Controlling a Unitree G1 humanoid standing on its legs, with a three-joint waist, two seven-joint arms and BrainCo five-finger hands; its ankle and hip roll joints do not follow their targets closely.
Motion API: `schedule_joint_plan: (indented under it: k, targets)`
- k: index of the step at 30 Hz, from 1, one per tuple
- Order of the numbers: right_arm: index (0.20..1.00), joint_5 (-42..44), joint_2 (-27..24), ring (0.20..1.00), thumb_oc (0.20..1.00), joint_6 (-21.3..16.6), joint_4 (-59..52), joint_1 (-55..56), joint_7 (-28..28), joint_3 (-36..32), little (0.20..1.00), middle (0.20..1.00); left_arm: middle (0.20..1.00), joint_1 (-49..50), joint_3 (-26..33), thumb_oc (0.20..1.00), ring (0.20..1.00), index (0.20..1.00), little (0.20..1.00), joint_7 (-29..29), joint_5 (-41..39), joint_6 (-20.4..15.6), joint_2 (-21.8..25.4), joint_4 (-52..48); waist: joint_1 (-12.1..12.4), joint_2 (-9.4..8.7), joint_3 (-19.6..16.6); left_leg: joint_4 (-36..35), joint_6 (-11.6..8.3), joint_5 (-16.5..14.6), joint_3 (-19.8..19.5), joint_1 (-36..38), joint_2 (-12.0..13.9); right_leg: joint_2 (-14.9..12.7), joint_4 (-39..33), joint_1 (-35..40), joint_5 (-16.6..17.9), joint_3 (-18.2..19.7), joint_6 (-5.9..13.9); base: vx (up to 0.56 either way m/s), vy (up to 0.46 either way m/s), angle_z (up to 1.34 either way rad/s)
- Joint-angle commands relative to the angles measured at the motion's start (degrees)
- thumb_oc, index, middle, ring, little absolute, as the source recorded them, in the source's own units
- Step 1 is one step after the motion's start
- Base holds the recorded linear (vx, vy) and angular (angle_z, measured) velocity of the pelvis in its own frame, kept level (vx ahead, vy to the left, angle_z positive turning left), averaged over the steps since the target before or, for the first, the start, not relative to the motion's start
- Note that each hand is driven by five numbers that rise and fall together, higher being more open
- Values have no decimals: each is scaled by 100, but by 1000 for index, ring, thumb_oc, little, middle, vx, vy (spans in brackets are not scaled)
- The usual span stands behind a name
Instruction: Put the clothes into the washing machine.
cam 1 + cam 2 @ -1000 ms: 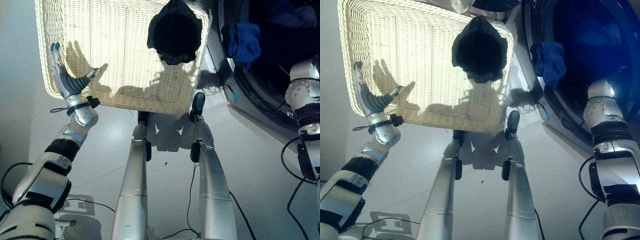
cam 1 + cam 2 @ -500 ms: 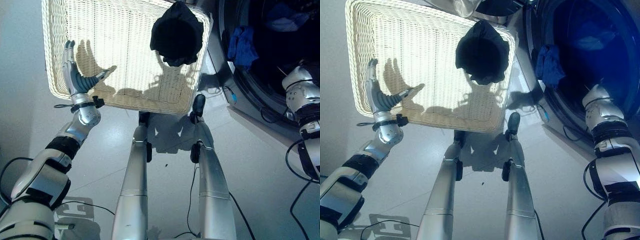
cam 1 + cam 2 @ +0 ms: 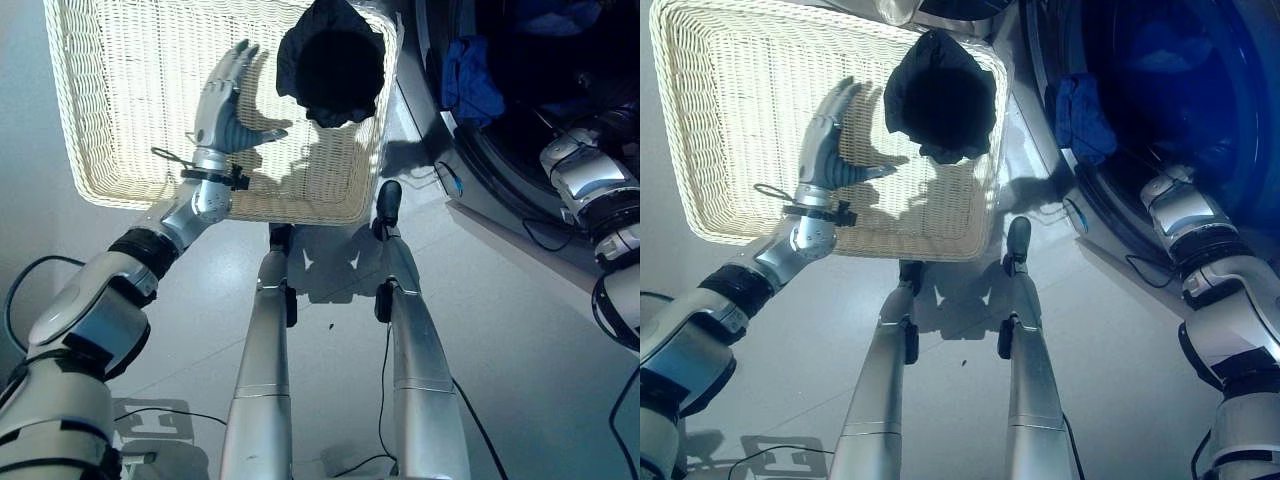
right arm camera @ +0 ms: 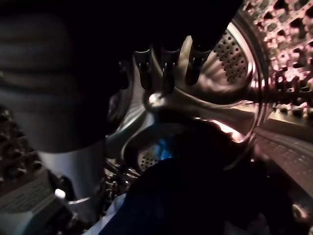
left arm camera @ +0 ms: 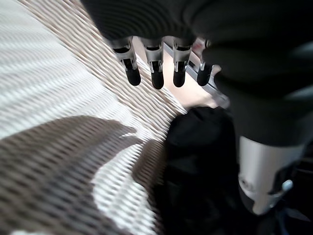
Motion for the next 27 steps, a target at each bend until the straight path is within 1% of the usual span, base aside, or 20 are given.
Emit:
schedule_joint_plan:
  k: [1,2,4,5,6,7,8,10,12,14,15,18,20,24,25,26,27]
  targets:
    - [1000,-596,-824,1000,1000,-123,225,-1275,58,324,1000,1000,1000,-132,149,1000,1000,1000,1000,-89,388,-29,-150,-120,80,219,-95,-945,314,317,255,568,-277,704,712,332,-796,-709,275,0,0,0]
    - [1000,-596,-824,1000,1000,-123,225,-1275,58,324,1000,1000,1000,-132,149,1000,1000,1000,1000,-89,388,-29,-150,-120,80,219,-95,-945,314,317,255,568,-277,704,712,332,-796,-709,275,-4,8,-4]
    - [1000,-817,-606,1000,1000,-316,168,-1143,147,292,1000,1000,1000,-342,-28,1000,1000,1000,1000,-113,398,109,-302,-87,35,214,-95,-945,308,310,282,539,-272,716,707,292,-783,-684,283,-12,8,-4]
    - [1000,-862,-487,1000,1000,-413,59,-1045,270,231,1000,1000,1000,-425,-1,1000,1000,1000,1000,-97,268,148,-398,-12,0,209,-95,-947,301,342,309,485,-271,709,698,238,-754,-682,291,0,0,0]
    - [1000,-1058,-370,1000,1000,-479,-109,-844,286,166,1000,1000,1000,-381,81,1000,1000,1000,1000,-30,-14,164,-509,29,-4,202,-95,-952,295,306,323,516,-263,714,696,262,-782,-681,299,0,0,0]
    - [1000,-1062,-364,1000,1000,-486,-133,-852,297,161,1000,1000,1000,-405,100,1000,1000,1000,1000,-31,-34,190,-513,36,-12,201,-95,-959,295,343,322,467,-270,706,687,218,-753,-686,295,0,0,0]
    - [1000,-1090,-319,1000,1000,-517,-183,-753,311,133,1000,1000,1000,-343,157,1000,1000,1000,1000,1,-123,196,-558,44,-4,203,-95,-954,292,310,326,503,-263,712,703,247,-787,-685,299,0,0,0]
    - [1000,-1171,-189,1000,1000,-668,-466,-397,289,-67,1000,1000,1000,-127,523,1000,1000,1000,1000,146,-587,140,-666,79,-4,198,-95,-962,282,309,331,478,-257,700,730,209,-805,-691,315,-1,-18,-2]
    - [1000,-1297,-84,1000,1000,-772,-702,-70,272,-250,1000,1000,1000,73,848,1000,1000,1000,1000,307,-799,100,-735,107,-5,179,-95,-953,274,308,329,455,-262,696,753,183,-820,-709,313,0,-46,-3]
    - [1000,-1612,24,1000,1000,-806,-1065,339,282,-532,1000,1000,1000,368,1272,1000,1000,1000,1000,508,-1048,50,-779,57,-2,176,-95,-963,269,309,327,438,-268,683,762,158,-834,-731,315,-1,-42,-2]
    - [1000,-1665,46,1000,1000,-806,-1144,430,270,-592,1000,1000,1000,429,1350,1000,1000,1000,1000,563,-1104,18,-790,46,-1,176,-95,-956,270,309,325,437,-270,681,776,154,-839,-733,313,5,-30,-2]
    - [1000,-2157,189,1000,1000,-820,-1638,952,241,-966,1000,1000,1000,824,1915,1000,1000,1000,1000,820,-1385,-120,-882,-15,5,192,-95,-959,273,304,317,418,-283,669,836,105,-883,-743,312,5,-21,1]
    - [1000,-2470,279,1000,1000,-756,-2028,1247,374,-1193,1000,1000,1000,1072,2283,1000,1000,1000,1000,948,-1566,-147,-937,-91,15,206,-95,-969,270,315,304,410,-300,662,865,81,-903,-758,309,8,-33,3]
    - [1000,-2749,353,1000,1000,-867,-2427,1586,568,-1369,1000,1000,1000,1352,2657,1000,1000,1000,1000,1075,-1786,-209,-968,-141,21,242,-95,-975,274,324,296,401,-309,660,921,43,-946,-752,293,7,-7,4]
    - [1000,-2968,426,1000,1000,-932,-2559,1656,676,-1407,1000,1000,1000,1418,2791,1000,1000,1000,1000,1125,-1886,-221,-1004,-157,25,261,-95,-1001,273,338,297,400,-309,666,926,32,-960,-753,284,2,5,4]
    - [1000,-2978,433,1000,1000,-927,-2572,1661,678,-1407,1000,1000,1000,1421,2799,1000,1000,1000,1000,1129,-1888,-222,-1006,-159,24,262,-95,-1004,273,340,296,401,-309,666,927,32,-961,-753,283,3,7,3]
    - [1000,-3052,487,1000,1000,-1005,-2674,1709,724,-1408,1000,1000,1000,1438,2875,1000,1000,1000,1000,1158,-1914,-203,-1022,-160,26,278,-95,-1020,277,351,294,396,-314,665,928,20,-963,-751,280,0,0,0]
